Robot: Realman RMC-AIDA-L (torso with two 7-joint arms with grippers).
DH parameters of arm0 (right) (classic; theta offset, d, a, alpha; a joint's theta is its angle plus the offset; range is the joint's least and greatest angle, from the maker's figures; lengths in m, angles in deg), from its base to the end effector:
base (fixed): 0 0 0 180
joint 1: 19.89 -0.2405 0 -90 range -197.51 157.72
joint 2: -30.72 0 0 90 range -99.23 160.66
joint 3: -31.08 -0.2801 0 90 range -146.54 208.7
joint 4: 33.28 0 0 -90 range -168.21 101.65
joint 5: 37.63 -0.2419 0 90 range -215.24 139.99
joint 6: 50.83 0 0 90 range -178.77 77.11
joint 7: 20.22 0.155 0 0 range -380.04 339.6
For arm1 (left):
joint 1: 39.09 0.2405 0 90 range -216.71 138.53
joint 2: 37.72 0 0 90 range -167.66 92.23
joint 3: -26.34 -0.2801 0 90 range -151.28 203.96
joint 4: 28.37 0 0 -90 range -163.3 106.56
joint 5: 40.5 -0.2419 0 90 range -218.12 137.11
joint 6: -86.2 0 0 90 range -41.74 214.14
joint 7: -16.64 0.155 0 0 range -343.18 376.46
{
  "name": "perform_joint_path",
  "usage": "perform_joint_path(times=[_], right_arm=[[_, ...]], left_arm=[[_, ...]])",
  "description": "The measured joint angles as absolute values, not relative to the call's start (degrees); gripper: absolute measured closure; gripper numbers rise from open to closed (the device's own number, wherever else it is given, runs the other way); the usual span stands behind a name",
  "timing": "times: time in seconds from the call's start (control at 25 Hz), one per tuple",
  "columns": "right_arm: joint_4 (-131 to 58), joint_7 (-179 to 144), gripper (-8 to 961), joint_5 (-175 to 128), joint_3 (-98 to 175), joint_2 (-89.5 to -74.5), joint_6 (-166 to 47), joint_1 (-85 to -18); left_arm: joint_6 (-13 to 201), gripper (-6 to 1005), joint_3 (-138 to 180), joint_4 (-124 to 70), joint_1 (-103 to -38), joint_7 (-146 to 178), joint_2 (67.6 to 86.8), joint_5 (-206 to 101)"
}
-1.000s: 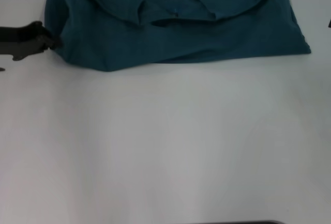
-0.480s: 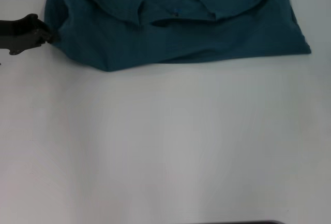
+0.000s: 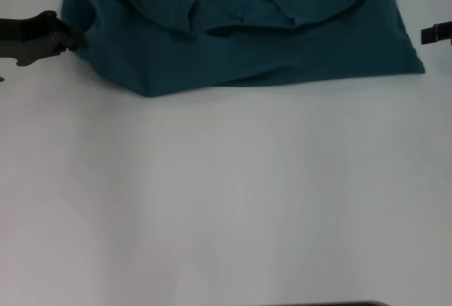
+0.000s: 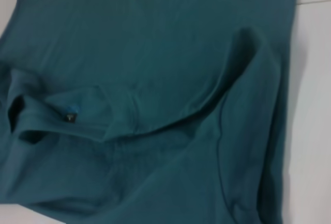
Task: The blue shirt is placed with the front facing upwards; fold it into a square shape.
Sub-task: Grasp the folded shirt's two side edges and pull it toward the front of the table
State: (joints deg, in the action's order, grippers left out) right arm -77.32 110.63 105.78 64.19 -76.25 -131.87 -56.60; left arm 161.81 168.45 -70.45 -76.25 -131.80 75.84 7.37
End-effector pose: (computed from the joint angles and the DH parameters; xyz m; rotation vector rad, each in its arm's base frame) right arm 0.3570 0.4273 0.1077 -2.1588 1.5109 0.1330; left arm -0.3176 0.4382 0.0376 -1.9889 -1.8846 -0.4668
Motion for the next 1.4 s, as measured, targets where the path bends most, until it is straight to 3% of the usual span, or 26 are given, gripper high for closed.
perform_joint_path(times=[0.16,0.92,1.4], right_arm=[[-76.62,110.21,97,105.83,65.06,-77.47,-129.56,-56.79],[-67.29,110.7,98,104.51,65.07,-79.54,-117.38,-57.69],[-64.78,111.29,111,104.77,64.8,-79.49,-119.17,-59.22]], left_arm=[[161.69,977,168.53,-70.47,-76.27,-131.44,75.84,7.39],[160.95,976,169.0,-70.92,-76.71,-131.03,76.02,7.4],[160.69,976,169.07,-70.91,-76.7,-130.93,76.1,7.5]])
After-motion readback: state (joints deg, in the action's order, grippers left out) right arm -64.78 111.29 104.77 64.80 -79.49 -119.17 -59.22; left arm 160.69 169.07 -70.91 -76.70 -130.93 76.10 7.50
